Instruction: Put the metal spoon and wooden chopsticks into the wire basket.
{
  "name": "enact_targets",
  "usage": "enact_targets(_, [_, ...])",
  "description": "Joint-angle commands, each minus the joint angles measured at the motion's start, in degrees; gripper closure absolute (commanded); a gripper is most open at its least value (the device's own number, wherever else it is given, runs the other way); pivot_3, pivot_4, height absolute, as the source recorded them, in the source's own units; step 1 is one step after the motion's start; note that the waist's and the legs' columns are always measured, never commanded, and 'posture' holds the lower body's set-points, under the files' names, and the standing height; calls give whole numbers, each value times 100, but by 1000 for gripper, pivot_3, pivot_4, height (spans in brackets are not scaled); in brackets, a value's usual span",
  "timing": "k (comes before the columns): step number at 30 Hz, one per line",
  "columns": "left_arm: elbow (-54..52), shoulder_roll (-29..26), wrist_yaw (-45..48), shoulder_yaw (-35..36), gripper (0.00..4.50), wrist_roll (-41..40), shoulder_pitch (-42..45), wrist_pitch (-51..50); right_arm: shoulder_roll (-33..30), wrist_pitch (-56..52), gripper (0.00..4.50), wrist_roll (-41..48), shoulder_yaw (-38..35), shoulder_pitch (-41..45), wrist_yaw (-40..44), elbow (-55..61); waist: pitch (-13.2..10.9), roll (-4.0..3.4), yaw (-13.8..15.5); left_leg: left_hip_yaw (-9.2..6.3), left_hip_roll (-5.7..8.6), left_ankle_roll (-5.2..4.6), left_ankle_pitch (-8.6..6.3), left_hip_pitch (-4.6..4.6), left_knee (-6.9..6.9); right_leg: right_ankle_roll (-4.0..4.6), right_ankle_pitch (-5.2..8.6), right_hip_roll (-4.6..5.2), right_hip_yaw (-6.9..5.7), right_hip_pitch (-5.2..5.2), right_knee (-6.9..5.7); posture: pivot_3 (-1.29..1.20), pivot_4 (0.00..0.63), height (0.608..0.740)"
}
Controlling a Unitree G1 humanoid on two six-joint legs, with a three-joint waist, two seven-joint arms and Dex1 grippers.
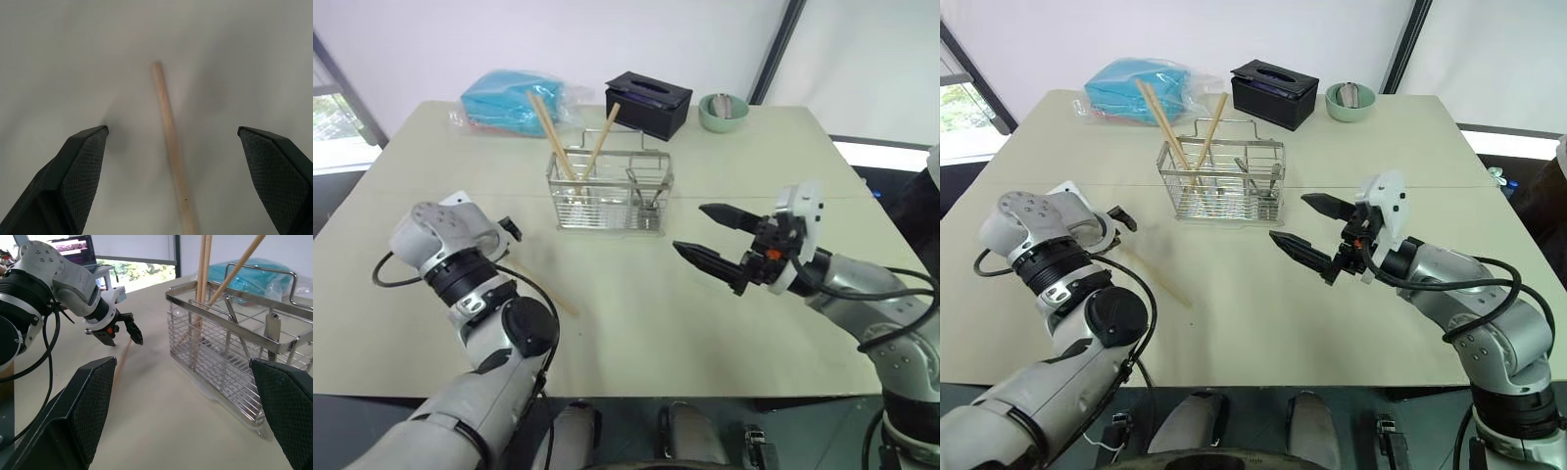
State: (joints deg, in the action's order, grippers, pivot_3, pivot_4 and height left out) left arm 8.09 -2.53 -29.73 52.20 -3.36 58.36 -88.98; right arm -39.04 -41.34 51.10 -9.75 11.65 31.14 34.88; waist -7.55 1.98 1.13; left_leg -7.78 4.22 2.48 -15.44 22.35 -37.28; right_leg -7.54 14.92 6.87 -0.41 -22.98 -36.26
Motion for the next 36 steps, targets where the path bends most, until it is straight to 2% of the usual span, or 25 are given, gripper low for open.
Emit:
enact_targets(1, [383,-15,168,-148,926,13,69,237,-55,15,0,164,-230,-126,-3,323,2,-3,6,0,0,0,0,-3,0,0,0,0,0,3,0,0,150,655])
enact_targets(8, [591,-84,118,8,4435,26,199,506,-258,32,0,213,-307,-273,170,368,1,-3,134,1,0,0,0,-2,-4,-1,0,0,0,5,1,0,150,655])
enact_targets(16, [569,-166,92,215,4435,-19,231,672,-501,65,0,235,-335,-245,566,192,1,-2,114,2,-1,0,0,-1,-1,-1,0,0,0,3,2,0,150,655])
enact_targets(24, [504,-697,288,201,4435,-176,286,1097,-513,74,0,174,-283,-116,724,26,-3,6,102,6,-4,0,0,5,4,-1,0,-1,0,-10,2,0,150,655])
enact_targets(30, [806,-1546,753,-323,4435,-261,374,1941,-465,136,0,79,-110,99,896,-142,-5,8,104,6,-4,1,0,7,4,0,-1,-1,0,-14,1,0,150,655])
enact_targets(36, [1539,-2449,1603,-908,4435,-511,787,3541,-473,211,0,-28,-92,288,1028,-304,-4,9,116,5,-3,0,0,7,3,0,-1,2,0,-13,2,0,150,655])
